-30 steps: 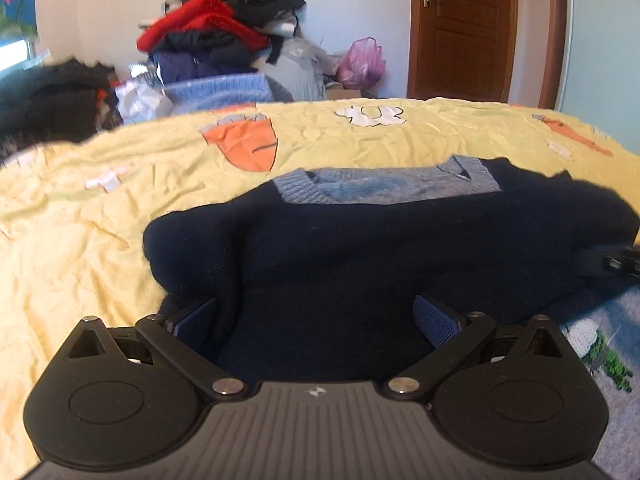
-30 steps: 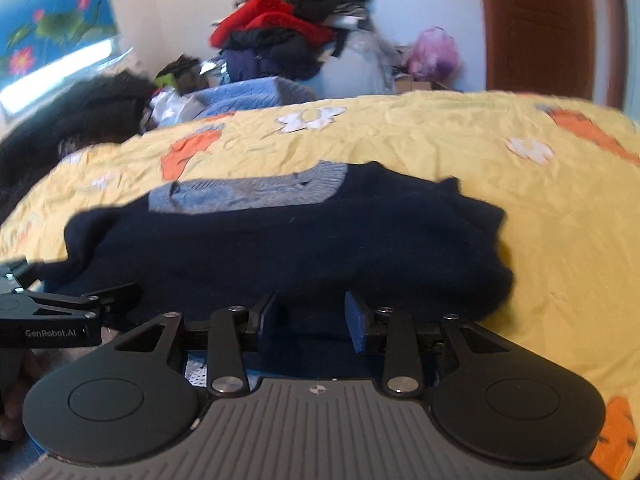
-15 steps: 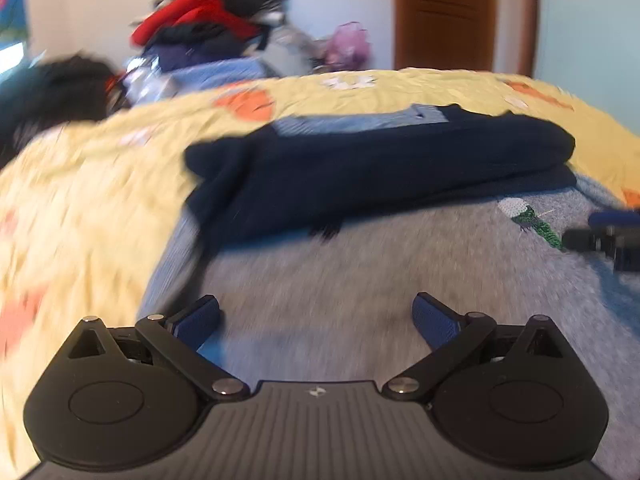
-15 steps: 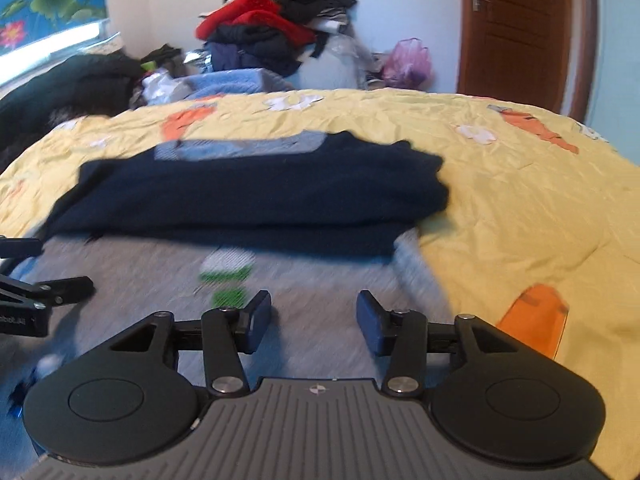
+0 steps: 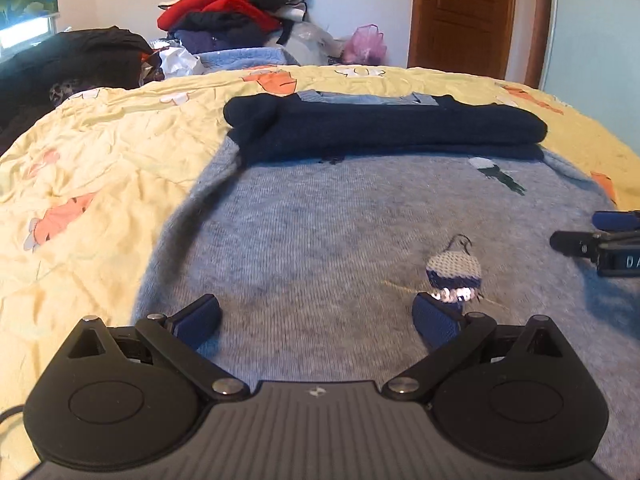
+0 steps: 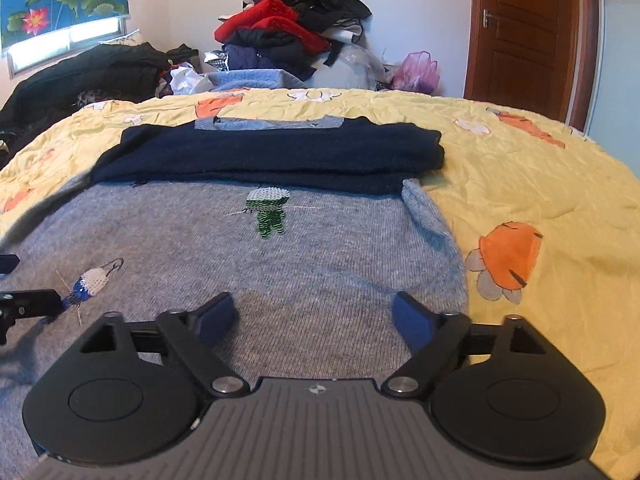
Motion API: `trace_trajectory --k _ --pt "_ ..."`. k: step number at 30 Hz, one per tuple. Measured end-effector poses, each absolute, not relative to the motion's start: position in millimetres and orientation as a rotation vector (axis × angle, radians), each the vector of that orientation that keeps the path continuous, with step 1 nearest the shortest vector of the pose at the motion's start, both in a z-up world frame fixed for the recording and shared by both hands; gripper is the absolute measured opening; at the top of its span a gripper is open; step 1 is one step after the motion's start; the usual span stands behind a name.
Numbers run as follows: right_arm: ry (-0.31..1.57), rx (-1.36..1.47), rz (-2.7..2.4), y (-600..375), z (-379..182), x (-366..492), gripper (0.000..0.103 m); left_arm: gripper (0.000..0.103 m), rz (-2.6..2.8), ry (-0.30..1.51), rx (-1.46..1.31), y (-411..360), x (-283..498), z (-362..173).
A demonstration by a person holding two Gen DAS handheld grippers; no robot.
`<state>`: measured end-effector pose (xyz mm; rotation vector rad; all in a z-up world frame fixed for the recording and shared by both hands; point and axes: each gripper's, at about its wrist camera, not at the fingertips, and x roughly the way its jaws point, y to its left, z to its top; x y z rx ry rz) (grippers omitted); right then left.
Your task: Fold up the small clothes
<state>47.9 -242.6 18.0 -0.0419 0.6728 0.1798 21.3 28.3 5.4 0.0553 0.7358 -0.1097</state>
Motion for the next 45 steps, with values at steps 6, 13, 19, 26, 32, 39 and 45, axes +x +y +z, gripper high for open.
trace_trajectory --k 6,13,19,26,32,39,45 --pt "0.682 -0.094 0.157 -233 24 29 0.089 0.103 -0.118 0.737 0.064 28 20 7" --pt "0.687 -0.058 0.187 -244 18 6 0.098 0.103 -0.065 0.732 0.107 19 9 12" --pt "0.684 -0.080 0.187 -236 24 -5 0.092 0.103 -0.186 0.755 0.133 2 -32 13" --pt "0.707 -0.087 0.239 -253 19 -20 0.102 0.103 -0.250 0.744 0.112 35 -33 7" --pt "0.724 -0.075 0.204 -249 29 -29 0.091 0.103 -0.188 0.769 0.095 31 -40 15" --pt "0.703 -0.157 0.274 -220 21 -73 0.099 0.103 -0.246 0.726 0.135 20 -82 8" --pt "0.691 -0.113 0.282 -245 19 -76 0.103 0.103 -0.261 0.694 0.124 43 -87 5"
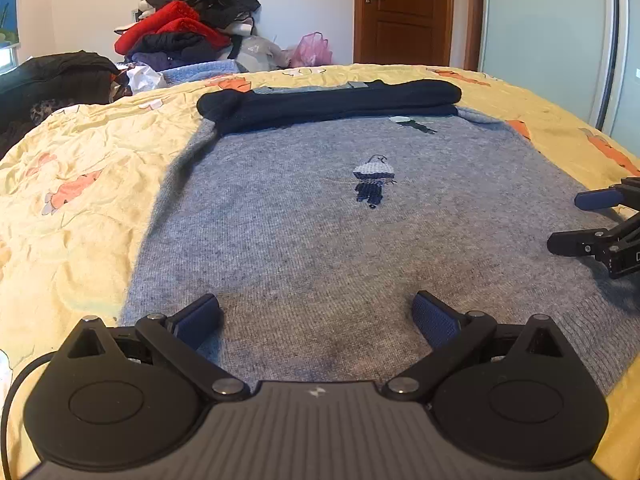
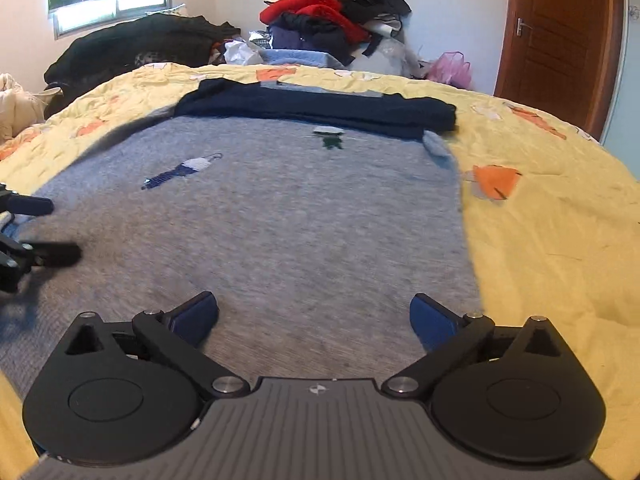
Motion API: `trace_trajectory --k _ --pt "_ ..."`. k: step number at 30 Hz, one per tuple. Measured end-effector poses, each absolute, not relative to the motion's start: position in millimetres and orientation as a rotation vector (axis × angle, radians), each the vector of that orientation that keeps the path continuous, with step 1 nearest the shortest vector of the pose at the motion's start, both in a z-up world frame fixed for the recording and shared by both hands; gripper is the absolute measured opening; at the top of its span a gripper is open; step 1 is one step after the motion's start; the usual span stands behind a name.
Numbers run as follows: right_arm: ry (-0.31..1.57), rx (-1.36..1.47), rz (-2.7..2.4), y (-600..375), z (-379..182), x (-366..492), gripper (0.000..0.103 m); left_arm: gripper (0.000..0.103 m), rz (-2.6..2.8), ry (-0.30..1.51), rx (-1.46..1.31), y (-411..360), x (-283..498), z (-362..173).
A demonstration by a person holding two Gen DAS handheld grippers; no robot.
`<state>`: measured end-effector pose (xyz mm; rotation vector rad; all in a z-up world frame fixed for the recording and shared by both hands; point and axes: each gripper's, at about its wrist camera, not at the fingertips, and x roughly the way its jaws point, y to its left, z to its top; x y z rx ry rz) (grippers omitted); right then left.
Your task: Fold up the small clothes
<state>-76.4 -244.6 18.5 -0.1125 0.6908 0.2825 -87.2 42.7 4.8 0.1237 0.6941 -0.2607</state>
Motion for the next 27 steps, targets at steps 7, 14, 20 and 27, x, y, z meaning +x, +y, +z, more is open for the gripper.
trace_trajectory --k 7,14,20,27 --pt "0.709 -0.094 0.314 -231 37 -101 0.093 0.103 -0.249 0.724 0.066 35 -112 23" --pt "0.718 -0.121 0.322 -235 22 -128 0.103 0.103 -0.276 0.715 0.114 37 -132 6" --pt "0.753 -0.111 0.290 -233 28 -129 0.098 0.103 -0.174 0.805 0.086 22 -124 17" --pt "0.738 -0.104 0.234 -216 24 -143 0.101 0.103 -0.142 0.789 0.078 3 -153 12"
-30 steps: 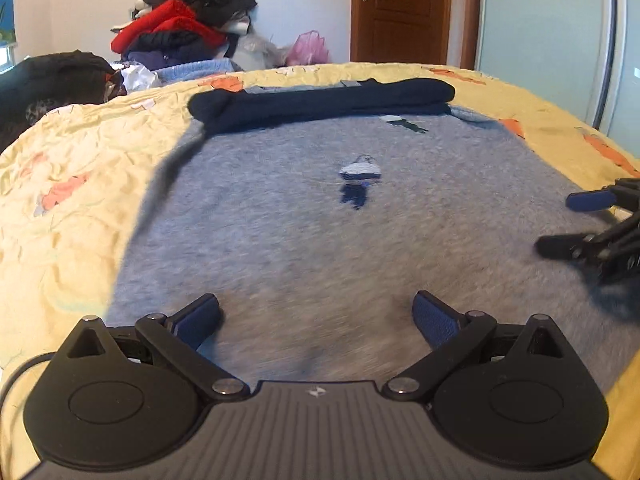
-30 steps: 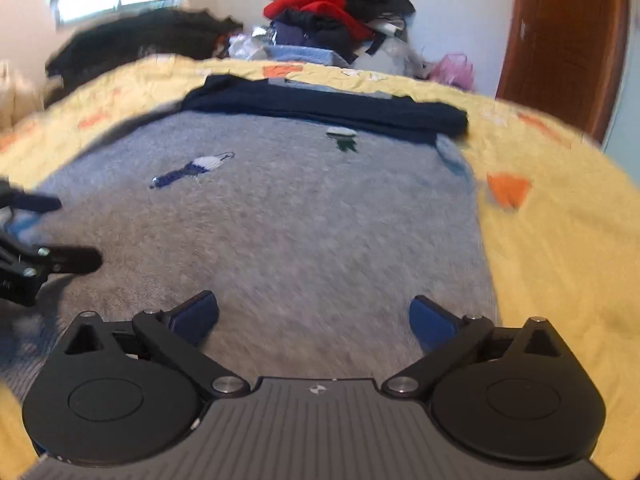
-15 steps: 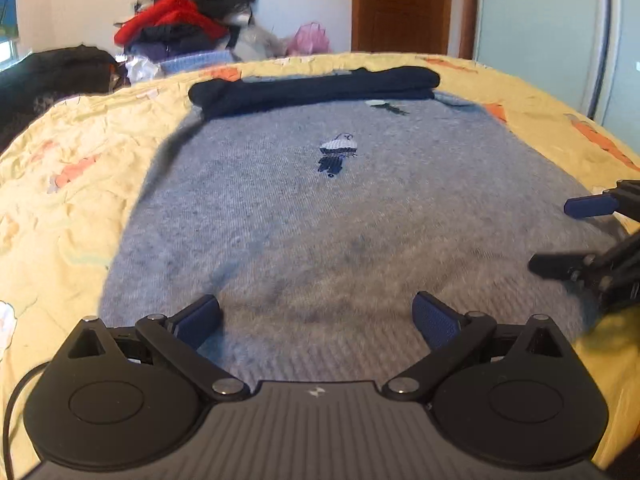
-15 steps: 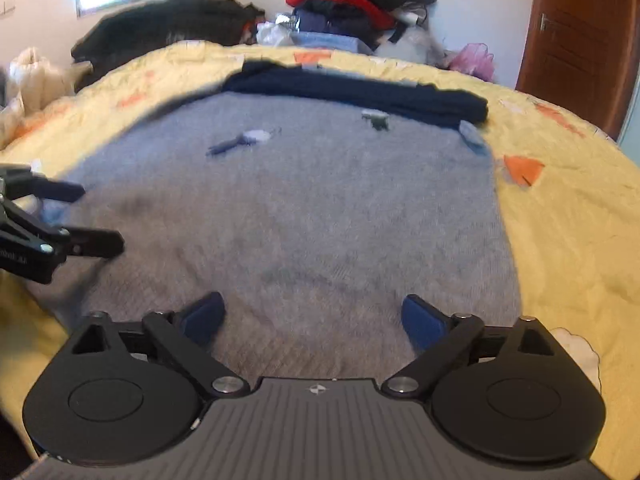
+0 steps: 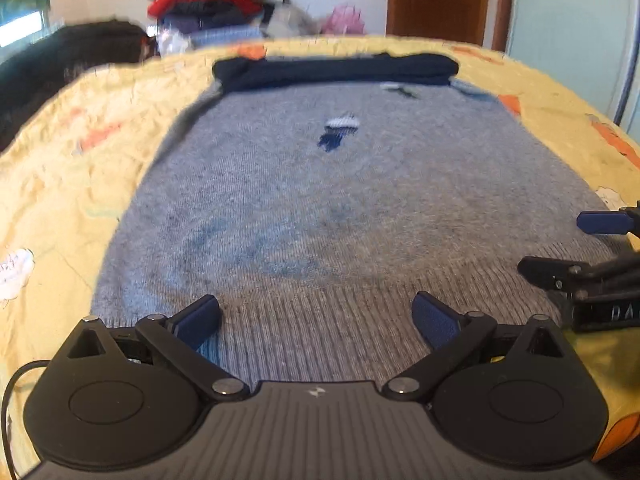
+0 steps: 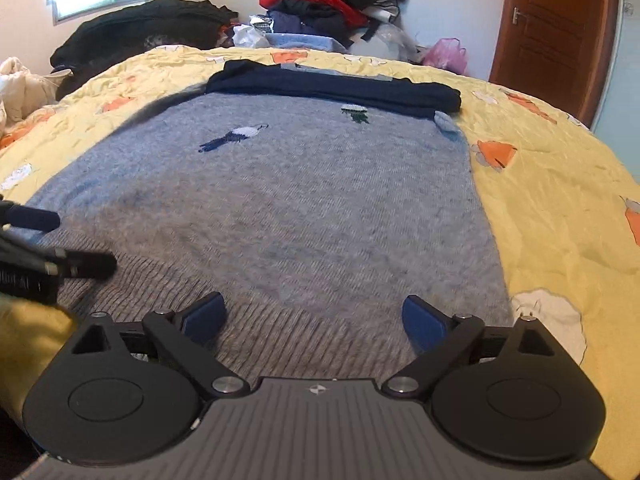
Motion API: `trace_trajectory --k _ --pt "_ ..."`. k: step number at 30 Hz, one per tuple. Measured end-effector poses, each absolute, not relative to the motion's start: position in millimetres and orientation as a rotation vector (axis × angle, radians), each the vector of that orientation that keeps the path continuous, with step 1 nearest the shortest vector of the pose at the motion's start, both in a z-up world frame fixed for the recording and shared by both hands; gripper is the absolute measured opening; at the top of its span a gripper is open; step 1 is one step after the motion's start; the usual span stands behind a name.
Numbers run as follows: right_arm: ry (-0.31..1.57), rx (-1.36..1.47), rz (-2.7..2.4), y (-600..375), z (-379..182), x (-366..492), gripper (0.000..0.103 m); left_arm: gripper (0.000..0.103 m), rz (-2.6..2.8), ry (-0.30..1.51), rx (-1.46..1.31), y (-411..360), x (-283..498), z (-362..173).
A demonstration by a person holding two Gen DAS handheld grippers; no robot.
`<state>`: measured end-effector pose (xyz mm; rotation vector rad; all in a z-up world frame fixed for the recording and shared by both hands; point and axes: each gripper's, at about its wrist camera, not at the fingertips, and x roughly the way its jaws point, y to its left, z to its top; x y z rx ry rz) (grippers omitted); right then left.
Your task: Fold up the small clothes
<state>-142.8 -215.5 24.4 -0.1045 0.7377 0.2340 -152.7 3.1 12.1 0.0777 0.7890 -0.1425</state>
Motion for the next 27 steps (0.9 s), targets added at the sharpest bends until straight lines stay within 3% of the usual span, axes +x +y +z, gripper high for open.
trace_trajectory --k 5,9,15,21,27 --pt "0.752 -0.101 0.248 -228 25 -150 0.102 0.103 -0.150 0.817 0.078 8 -154 16" --pt "0.749 -0.051 0.243 -233 37 -151 0.093 0.103 -0.147 0.807 0.062 10 -159 20" --pt "0.736 -0.077 0.270 -200 33 -138 0.092 0.103 -0.112 0.819 0.060 -6 -151 17" --pt "0.715 -0.086 0.244 -207 22 -157 0.102 0.103 -0.108 0.800 0.045 -1 -173 14" --pt "0.712 -0.091 0.242 -219 22 -180 0.102 0.103 -0.117 0.801 0.048 1 -178 15"
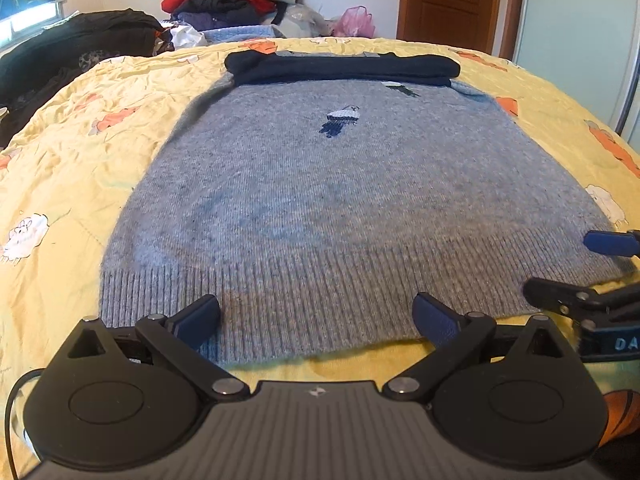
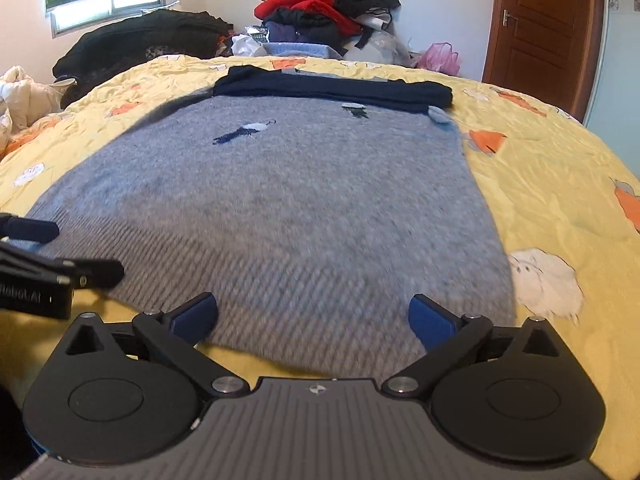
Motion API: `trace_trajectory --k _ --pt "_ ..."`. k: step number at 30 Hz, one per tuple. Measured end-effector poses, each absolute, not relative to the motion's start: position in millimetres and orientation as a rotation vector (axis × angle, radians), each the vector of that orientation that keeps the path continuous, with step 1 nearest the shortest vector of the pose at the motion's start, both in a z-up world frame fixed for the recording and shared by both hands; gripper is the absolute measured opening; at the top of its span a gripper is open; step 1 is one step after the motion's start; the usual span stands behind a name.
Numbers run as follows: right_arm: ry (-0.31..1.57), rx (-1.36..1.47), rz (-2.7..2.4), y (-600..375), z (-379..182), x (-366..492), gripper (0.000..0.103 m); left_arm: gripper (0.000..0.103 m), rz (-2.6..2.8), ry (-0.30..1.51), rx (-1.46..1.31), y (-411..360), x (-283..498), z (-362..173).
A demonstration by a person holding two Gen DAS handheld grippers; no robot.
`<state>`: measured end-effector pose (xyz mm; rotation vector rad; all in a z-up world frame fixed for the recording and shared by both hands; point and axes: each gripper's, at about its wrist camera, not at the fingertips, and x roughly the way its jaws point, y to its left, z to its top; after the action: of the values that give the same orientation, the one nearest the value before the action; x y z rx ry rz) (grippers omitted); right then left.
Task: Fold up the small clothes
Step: 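Move both tools to the ribbed hem and grasp it with the right tool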
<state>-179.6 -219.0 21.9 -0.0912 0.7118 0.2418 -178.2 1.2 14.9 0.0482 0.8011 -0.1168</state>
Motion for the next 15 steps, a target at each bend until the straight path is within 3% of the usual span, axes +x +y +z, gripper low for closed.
trace_trajectory --k 11,15 --pt "0.697 -0.108 0.259 -223 22 -193 0.102 0.103 -0.128 0.772 0.036 12 -189 18" --pt "0.674 -0.034 0.321 -251 43 -202 0.094 0.103 -0.043 0.671 -0.045 47 -204 34"
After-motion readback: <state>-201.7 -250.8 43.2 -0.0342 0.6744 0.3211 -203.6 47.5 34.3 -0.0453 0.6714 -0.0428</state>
